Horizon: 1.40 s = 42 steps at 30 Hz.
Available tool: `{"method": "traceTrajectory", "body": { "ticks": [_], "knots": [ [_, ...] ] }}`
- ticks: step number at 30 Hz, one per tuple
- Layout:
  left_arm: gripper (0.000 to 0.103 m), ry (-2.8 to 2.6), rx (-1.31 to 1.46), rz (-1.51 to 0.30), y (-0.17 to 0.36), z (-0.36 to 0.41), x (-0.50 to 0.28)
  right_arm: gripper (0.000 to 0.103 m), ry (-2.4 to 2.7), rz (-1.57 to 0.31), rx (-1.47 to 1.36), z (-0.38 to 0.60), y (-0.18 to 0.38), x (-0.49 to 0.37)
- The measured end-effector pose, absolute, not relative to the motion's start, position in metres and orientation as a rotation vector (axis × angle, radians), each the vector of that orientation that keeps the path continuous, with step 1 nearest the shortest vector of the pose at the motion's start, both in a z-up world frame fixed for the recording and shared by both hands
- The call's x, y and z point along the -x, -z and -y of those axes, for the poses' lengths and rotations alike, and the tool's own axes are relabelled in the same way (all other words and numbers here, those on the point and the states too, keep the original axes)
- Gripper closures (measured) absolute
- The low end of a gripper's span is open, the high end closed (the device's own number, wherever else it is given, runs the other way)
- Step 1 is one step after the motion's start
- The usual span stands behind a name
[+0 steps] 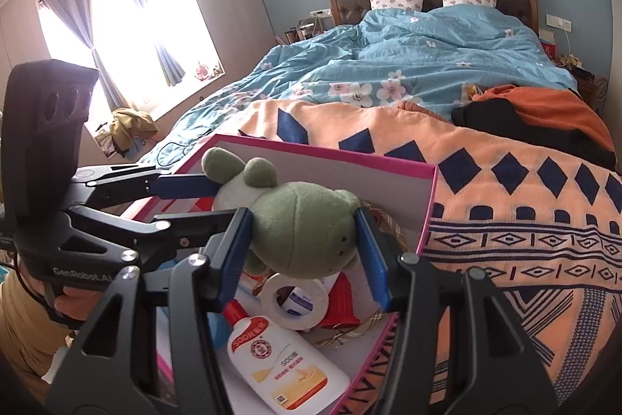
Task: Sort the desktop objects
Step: 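Lower the plush toy into the pink box and open the left tool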
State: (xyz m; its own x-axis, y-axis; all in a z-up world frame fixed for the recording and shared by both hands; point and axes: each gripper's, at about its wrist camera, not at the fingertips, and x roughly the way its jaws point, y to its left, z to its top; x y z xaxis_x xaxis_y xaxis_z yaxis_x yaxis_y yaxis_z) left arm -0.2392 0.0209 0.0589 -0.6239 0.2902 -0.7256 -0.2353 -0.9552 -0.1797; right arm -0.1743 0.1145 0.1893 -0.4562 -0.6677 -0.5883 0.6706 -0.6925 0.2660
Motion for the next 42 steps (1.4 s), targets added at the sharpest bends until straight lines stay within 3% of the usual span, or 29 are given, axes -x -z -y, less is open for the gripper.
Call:
{"method": "traceTrajectory", "body": {
  "ticks": [18,28,36,42],
  "knots": [
    [0.048,-2.548,1.361,0.140,-0.024,-0.023,0.280,0.056,2.223,-0.067,-0.975,-0.104,-0.168,0.212],
    [0.038,-2.513,1.420,0.153,-0.018,-0.022,0.285,0.056,2.362,-0.275,-0.932,-0.099,-0.167,0.199],
    [0.038,-2.502,1.466,0.152,-0.014,-0.021,0.289,0.061,2.391,-0.499,-0.898,-0.086,-0.157,0.187],
    [0.033,-2.516,1.450,0.136,-0.017,-0.022,0.286,0.062,2.398,-0.548,-0.918,-0.079,-0.150,0.192]
  ]
}}
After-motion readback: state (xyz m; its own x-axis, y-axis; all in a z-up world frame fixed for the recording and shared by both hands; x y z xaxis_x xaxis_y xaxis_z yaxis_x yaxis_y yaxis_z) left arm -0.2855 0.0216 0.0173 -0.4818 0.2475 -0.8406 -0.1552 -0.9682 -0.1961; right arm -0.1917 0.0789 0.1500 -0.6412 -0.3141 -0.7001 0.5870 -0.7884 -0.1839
